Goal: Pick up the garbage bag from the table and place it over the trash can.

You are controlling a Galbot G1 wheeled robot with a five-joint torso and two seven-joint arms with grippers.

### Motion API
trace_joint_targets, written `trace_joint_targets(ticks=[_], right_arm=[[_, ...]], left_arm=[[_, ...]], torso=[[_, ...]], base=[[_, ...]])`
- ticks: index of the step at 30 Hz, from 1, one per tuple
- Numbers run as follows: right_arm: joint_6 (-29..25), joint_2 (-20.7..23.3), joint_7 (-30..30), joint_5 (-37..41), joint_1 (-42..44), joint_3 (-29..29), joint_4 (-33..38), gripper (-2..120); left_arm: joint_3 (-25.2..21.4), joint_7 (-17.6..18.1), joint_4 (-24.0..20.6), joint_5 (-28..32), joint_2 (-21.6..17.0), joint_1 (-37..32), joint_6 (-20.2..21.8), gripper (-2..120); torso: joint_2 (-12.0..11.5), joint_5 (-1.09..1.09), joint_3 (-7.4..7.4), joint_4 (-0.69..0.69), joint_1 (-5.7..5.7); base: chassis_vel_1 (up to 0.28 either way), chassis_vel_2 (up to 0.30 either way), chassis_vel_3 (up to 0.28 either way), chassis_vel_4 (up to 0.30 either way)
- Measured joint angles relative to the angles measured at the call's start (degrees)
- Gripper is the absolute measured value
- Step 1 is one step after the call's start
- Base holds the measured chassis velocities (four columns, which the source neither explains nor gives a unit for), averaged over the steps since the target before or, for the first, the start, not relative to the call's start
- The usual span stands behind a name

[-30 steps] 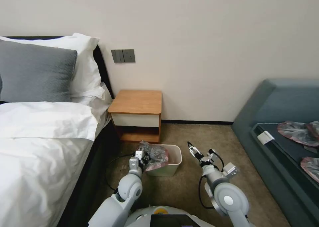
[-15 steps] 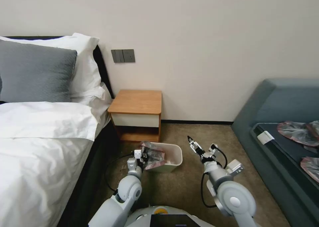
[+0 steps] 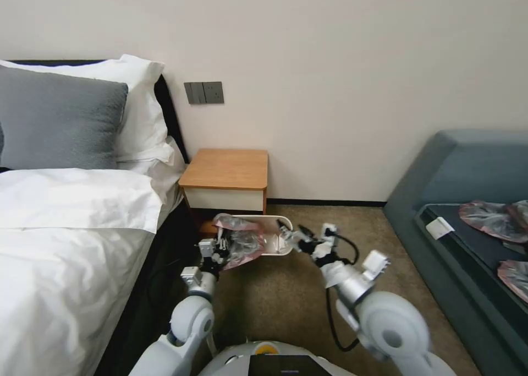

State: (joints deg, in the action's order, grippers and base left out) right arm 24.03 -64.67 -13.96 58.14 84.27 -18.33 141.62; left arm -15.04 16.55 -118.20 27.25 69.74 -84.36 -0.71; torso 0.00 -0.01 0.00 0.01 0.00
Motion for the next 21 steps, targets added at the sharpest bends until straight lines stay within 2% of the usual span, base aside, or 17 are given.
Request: trace_joint_targets(ticks=[4,10,12,17,21], right_arm=[[-0.5,0.4,4.0,-6.2,-2.6,6.3,-2.7,100],[-0.5,0.5,5.4,-11.3,-5.9,12.4,-5.2,100],[0.1,-0.1,4.2,-13.6,-8.6,14.9,-7.1,100],[2.5,-1.7,1.2,-16.0,-11.4,16.7,-9.6,100],[3.2,-3.0,-1.8,-17.3,-13.3,18.6,-11.6,100]], left_arm=[[-2.5,-2.1,-1.7,-0.5,0.4,-2.2,-0.6,9],[-4.4,-4.8,-2.9,-2.7,0.9,-3.8,-1.6,9],[-5.0,-5.7,-3.7,-3.8,1.0,-4.6,-1.7,9],[-5.8,-6.6,-5.0,-4.9,1.2,-5.6,-1.7,9],[-7.3,-7.7,-7.9,-6.2,1.1,-7.3,-1.8,9]], torso=[[0.0,0.0,0.0,0.0,0.0],[0.0,0.0,0.0,-0.01,0.0],[0.0,0.0,0.0,-0.01,0.0],[0.0,0.0,0.0,0.0,0.0],[0.0,0.0,0.0,-0.01,0.0]], base=[[0.0,0.0,0.0,0.0],[0.0,0.0,0.0,0.0],[0.0,0.0,0.0,0.0],[0.0,0.0,0.0,0.0],[0.0,0.0,0.0,0.0]])
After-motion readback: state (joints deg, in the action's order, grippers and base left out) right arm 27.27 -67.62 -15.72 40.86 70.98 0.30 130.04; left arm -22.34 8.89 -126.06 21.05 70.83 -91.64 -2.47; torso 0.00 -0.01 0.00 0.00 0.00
